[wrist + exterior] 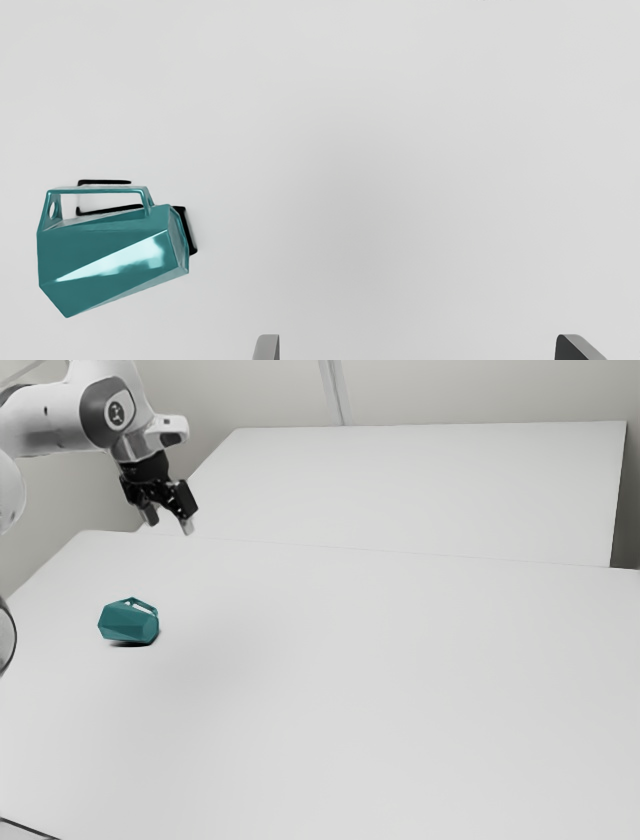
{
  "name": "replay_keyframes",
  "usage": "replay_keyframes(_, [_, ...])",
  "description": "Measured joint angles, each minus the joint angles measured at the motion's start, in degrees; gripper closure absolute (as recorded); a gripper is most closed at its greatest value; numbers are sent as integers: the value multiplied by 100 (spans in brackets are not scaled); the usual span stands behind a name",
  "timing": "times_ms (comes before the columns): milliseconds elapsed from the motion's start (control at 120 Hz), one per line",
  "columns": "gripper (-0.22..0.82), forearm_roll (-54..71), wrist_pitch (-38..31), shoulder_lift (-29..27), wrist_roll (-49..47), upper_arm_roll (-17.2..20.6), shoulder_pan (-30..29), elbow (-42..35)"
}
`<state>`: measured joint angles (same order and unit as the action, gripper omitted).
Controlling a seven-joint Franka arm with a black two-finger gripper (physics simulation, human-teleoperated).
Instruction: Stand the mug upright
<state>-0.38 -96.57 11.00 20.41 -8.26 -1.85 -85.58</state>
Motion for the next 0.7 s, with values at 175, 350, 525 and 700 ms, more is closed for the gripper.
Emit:
replay_keyframes(175, [0, -136, -156, -211, -12, -157, 6, -315])
replay_keyframes(350, [0, -199, -588, -1306, -129, -280, -73, -1900])
replay_keyframes(525, [0, -211, -1413, -2309, -282, -72, -989, -3668])
replay_keyframes(700, [0, -541, -2054, -2468, -22, -29, -2046, -4236])
